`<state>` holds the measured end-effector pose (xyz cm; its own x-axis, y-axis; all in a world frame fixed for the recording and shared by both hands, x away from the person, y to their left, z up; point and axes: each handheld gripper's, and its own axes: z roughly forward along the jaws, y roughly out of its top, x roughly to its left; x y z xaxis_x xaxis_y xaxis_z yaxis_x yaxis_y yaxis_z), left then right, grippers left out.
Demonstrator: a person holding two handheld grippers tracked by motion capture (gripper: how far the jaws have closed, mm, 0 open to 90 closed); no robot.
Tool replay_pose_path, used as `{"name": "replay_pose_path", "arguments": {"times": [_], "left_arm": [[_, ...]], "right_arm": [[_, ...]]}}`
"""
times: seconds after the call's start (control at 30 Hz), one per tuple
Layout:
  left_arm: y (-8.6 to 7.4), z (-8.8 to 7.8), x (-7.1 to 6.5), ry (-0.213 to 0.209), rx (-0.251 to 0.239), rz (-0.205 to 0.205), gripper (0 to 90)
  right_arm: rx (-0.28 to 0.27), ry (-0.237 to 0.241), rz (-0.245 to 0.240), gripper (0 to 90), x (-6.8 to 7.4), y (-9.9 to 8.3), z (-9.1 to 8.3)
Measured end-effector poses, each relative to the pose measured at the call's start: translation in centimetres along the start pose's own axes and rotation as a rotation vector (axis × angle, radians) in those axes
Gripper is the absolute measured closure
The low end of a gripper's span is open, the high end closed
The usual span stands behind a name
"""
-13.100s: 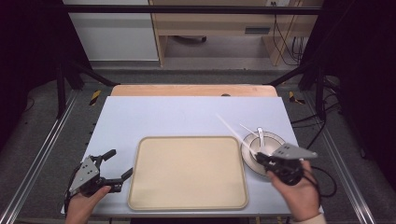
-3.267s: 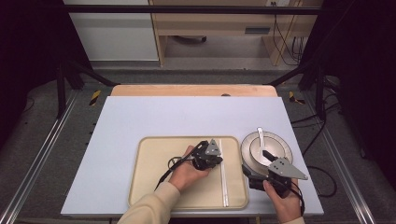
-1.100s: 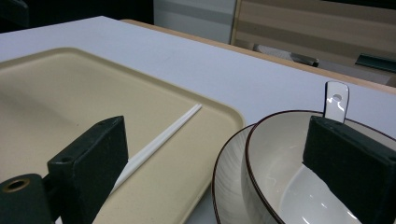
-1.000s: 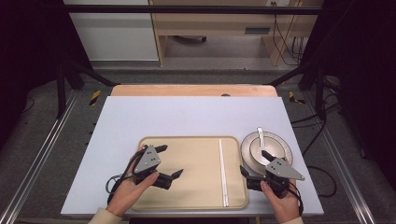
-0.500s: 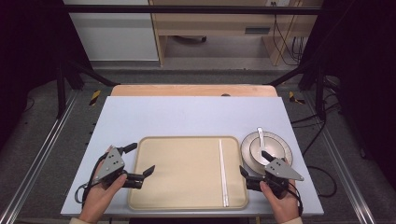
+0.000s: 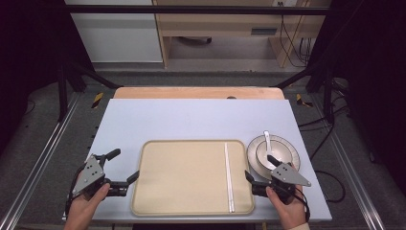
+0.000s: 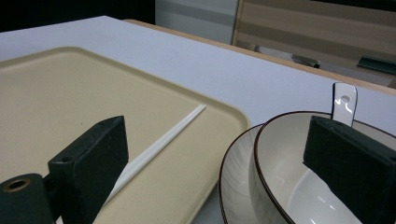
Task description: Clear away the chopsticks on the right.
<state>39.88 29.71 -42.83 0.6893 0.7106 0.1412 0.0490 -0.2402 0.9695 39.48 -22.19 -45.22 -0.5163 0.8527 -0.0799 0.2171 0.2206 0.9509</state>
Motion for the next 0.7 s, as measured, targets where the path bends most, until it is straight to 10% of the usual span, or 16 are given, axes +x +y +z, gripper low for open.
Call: {"name": "replay_pose_path", "arguments": {"times": [0.33,0.7], "left_arm": [[-1.1,-1.4,1.3,-0.008,-0.028,-0.004,2.6],[-2.6,0.0,-0.4,-0.164,0.028,0.039,2.6]], "right_arm": [[-0.009,0.039,-0.01,5.9,0.6,0.0,0.3],[0.012,0.177,-0.025,5.5,1.9,-0.4,1.2]]}}
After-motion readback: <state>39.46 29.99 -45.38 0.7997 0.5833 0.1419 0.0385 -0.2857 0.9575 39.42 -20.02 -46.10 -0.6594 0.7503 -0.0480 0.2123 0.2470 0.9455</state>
